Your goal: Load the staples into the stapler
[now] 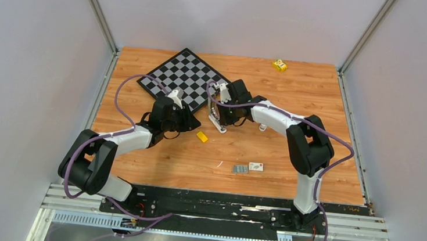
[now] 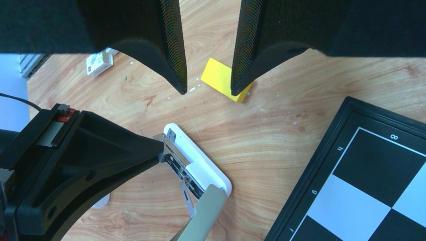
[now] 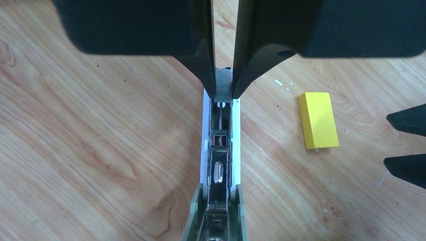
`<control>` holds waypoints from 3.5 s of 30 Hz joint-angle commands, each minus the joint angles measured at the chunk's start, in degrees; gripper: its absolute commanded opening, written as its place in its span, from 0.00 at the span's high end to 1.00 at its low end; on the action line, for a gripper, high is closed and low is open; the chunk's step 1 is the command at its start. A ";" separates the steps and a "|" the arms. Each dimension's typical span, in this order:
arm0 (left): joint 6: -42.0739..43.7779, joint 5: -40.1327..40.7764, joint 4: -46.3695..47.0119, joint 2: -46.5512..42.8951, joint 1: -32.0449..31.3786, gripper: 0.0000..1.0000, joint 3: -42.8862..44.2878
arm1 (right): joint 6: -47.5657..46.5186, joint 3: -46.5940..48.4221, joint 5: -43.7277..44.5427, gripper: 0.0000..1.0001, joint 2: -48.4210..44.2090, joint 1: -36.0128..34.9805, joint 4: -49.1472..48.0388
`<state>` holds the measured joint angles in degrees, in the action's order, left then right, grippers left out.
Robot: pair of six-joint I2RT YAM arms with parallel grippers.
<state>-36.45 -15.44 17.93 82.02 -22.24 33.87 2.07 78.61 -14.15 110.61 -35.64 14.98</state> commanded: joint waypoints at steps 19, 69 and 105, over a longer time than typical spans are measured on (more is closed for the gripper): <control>0.67 -0.64 1.57 0.88 0.43 0.59 0.45 | -0.98 3.13 -3.29 0.83 1.34 0.89 2.50; 0.49 -0.62 1.94 1.00 0.44 0.59 -0.01 | 2.44 3.41 -2.99 0.82 -0.71 0.79 2.68; 0.47 -0.64 2.28 1.23 0.44 0.59 -0.20 | 3.65 2.08 -4.13 0.83 0.81 0.18 1.90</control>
<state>-36.45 -15.46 18.37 82.78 -22.24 33.87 4.95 80.84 -17.45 111.68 -35.59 16.34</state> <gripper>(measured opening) 0.404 0.174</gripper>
